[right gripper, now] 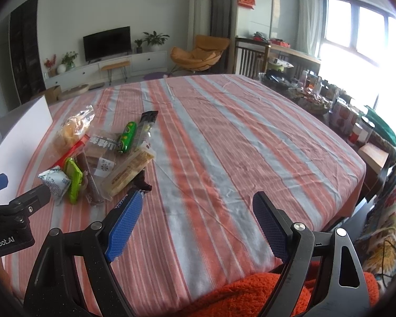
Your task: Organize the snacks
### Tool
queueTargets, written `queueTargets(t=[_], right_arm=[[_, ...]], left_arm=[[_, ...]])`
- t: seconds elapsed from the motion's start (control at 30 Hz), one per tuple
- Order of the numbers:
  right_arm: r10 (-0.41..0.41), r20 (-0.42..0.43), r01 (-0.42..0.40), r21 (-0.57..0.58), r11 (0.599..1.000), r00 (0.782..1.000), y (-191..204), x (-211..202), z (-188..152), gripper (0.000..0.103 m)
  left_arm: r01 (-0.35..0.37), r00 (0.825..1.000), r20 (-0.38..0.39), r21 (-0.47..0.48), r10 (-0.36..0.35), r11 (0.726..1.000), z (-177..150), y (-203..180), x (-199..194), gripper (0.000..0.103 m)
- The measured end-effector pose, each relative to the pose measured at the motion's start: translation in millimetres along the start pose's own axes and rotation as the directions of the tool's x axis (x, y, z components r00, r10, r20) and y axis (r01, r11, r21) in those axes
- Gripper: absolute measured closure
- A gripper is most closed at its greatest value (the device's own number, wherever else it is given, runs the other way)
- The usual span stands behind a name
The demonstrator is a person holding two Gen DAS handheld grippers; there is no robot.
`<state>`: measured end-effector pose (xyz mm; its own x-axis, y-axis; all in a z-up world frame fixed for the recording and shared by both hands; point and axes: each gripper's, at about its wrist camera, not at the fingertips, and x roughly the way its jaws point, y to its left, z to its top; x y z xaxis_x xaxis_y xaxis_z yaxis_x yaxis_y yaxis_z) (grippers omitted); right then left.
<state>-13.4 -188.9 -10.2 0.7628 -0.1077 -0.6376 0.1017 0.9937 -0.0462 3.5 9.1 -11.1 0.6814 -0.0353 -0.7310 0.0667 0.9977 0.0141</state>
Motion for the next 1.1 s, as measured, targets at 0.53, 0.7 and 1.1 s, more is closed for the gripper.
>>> queueTargets(t=[0.53, 0.7, 1.1], right_arm=[[0.001, 0.000, -0.001, -0.001, 1.000, 1.000, 0.6, 0.3, 0.2, 0.015], [0.001, 0.000, -0.001, 0.000, 1.000, 1.000, 0.6, 0.2, 0.0, 0.015], [0.001, 0.000, -0.001, 0.000, 1.000, 1.000, 0.5, 0.2, 0.1, 0.015]], left_arm=[[0.007, 1.000, -0.006, -0.021, -0.007, 1.000, 1.0, 3.7, 1.2, 0.000], [0.007, 1.000, -0.007, -0.022, -0.007, 1.000, 0.7, 3.5, 1.4, 0.000], [0.012, 1.000, -0.009, -0.028, -0.012, 1.000, 0.0, 2.9, 2.5, 0.000]])
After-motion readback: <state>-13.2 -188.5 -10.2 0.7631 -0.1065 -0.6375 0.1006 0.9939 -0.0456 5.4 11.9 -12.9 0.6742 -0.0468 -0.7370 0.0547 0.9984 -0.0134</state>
